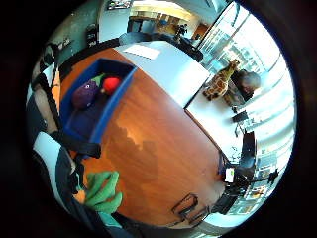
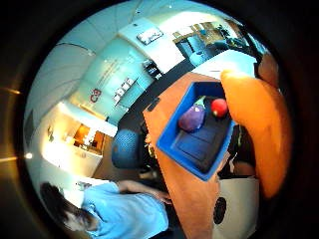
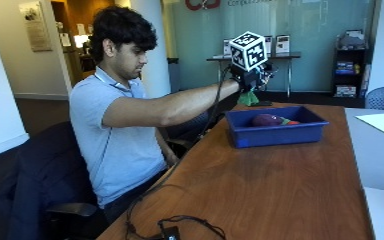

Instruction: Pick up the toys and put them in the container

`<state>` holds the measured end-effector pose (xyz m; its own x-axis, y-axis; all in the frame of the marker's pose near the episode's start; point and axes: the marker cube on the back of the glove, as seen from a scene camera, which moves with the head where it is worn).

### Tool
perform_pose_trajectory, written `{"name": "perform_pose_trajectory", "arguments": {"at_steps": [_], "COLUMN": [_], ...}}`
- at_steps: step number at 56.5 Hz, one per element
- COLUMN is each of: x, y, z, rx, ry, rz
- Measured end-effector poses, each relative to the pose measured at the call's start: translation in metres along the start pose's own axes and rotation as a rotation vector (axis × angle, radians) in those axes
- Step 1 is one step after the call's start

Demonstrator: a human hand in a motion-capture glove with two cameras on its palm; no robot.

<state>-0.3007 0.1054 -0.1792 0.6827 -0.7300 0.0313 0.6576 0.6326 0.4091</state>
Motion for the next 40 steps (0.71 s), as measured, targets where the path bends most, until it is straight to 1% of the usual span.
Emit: {"name": "perform_pose_trajectory", "arguments": {"at_steps": [5,10,17,20,22,29,40], "x": [-0.016,-0.029,-0.035,-0.033,-0.033,-0.025,-0.002], "y": [-0.027,-0.044,-0.048,-0.044,-0.042,-0.035,-0.019], "z": [0.000,0.007,0.027,0.035,0.040,0.042,0.030], "rx": [0.009,-0.029,-0.182,-0.251,-0.268,-0.221,-0.187], "ry": [-0.011,0.018,-0.007,-0.020,-0.023,0.008,0.025], "rz": [0.018,0.037,0.117,0.133,0.131,0.106,0.137]}}
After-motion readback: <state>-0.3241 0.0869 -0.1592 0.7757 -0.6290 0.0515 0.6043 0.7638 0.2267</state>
